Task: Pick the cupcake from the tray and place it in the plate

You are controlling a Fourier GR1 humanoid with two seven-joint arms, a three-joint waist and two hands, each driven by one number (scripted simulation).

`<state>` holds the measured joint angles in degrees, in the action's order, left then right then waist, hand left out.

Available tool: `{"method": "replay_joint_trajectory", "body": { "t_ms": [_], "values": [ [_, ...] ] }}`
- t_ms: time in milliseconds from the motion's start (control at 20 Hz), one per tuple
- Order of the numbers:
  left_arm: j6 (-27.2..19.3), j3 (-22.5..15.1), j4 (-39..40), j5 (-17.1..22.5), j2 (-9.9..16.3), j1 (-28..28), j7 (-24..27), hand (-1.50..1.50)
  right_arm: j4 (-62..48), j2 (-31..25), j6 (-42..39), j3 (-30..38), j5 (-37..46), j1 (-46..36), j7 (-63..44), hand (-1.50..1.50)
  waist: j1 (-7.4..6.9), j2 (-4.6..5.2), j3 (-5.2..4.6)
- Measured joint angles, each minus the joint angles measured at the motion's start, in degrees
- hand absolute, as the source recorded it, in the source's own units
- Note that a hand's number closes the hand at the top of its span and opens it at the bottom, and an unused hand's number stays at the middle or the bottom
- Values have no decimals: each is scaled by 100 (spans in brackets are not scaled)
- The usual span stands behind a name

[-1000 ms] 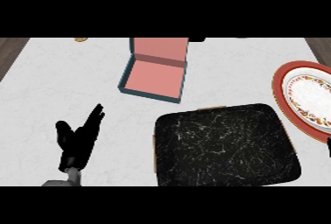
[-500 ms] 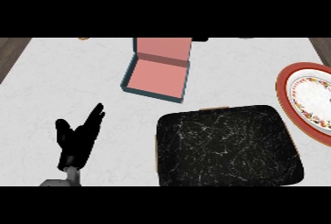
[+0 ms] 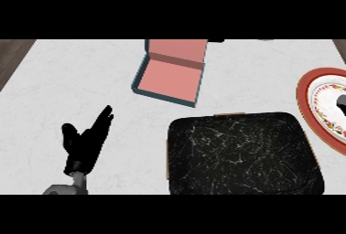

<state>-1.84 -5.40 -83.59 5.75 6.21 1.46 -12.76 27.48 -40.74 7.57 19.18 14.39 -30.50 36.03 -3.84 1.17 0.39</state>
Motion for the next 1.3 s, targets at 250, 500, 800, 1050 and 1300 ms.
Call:
{"method": "replay_joint_trajectory", "body": {
  "t_ms": [250,500,800,1050,1300],
  "values": [
    [-15,-36,42,-17,-66,99,-53,0,-737,-10,-346,-314,376,-446,16,-150,-66,33,16],
    [28,-8,40,-7,-47,55,34,0,-1145,69,-860,-81,140,-701,565,-150,-53,38,30],
    [15,-8,-19,-26,-60,-32,77,0,-1518,-62,-1476,559,-483,-893,936,-150,0,26,33],
    [46,60,-23,24,-23,-60,56,0,-1831,-545,-2375,861,-772,-818,914,-150,57,22,33],
    [-57,27,-45,-49,-103,-116,77,0,-1912,-941,-3195,905,-847,-577,758,-150,128,-2,32]
  ]
}}
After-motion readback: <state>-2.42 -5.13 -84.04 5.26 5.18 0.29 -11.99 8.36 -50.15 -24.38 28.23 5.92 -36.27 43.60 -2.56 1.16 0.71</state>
